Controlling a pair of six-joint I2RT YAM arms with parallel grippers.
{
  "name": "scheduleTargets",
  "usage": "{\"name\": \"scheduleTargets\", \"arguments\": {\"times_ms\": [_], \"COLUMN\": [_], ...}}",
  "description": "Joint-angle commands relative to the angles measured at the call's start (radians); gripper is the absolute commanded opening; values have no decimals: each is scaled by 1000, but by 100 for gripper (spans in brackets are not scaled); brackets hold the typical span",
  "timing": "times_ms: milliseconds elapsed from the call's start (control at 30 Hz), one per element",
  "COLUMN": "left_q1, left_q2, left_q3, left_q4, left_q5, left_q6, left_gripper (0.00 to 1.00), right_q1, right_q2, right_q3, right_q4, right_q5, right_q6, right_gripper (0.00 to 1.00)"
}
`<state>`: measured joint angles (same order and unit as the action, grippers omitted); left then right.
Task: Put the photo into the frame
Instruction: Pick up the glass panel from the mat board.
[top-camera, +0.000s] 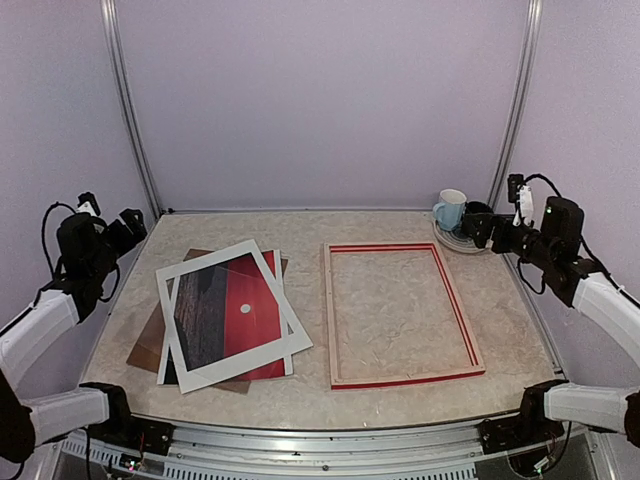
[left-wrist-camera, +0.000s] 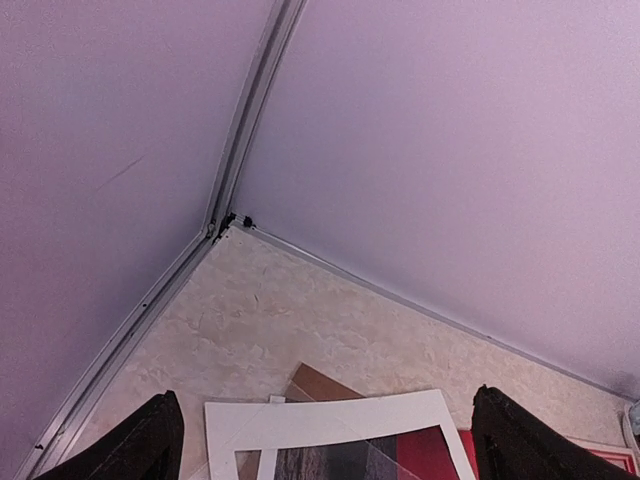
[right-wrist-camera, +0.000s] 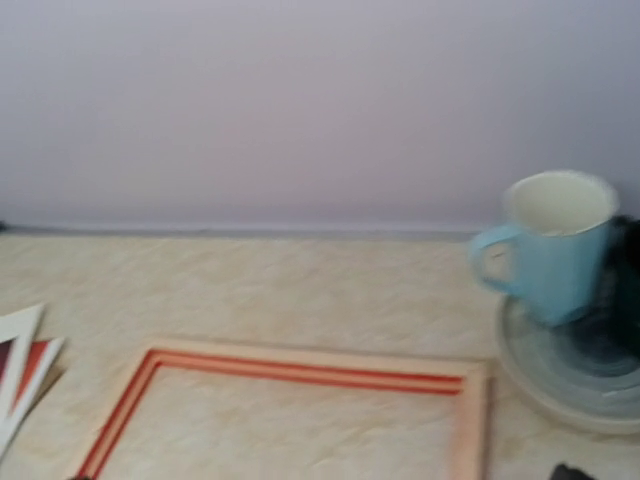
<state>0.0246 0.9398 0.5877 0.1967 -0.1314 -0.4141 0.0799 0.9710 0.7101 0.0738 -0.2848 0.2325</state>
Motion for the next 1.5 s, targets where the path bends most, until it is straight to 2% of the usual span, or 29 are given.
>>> {"name": "scheduleTargets", "arguments": {"times_ms": [0, 67, 233, 333, 500, 667, 1000, 1200, 1467], "left_q1": [46, 46, 33, -49, -226, -340, -447, -510, -568], "left_q2": [-25, -18, 94, 164, 212, 242, 220, 192, 213], "left_q3": [-11, 0, 110, 109, 97, 102, 13, -11, -52], "left_q4": [76, 64, -186, -244, -243, -234, -165, -215, -210], "left_q5": [86, 123, 125, 74, -67, -170, -80, -104, -110], "left_q6": [-87, -98, -185, -211, -233, -269, -229, -216, -254], "left_gripper": [99, 99, 99, 99, 99, 99, 99, 99, 99], "right_q1": [-16, -16, -10, 26, 104, 170, 309, 379, 570], "right_q2": [48, 66, 149, 204, 250, 334, 457, 499, 602], "right_q3": [15, -1, -2, 10, 0, 14, 19, 35, 185], "right_q4": [1, 19, 12, -18, -18, -55, -66, -68, -149], "right_q5": [-147, -163, -255, -249, -209, -199, -109, -80, -24], "right_q6": [54, 86, 147, 161, 160, 145, 151, 148, 149], "right_gripper": [99, 99, 99, 99, 99, 99, 99, 99, 99]}}
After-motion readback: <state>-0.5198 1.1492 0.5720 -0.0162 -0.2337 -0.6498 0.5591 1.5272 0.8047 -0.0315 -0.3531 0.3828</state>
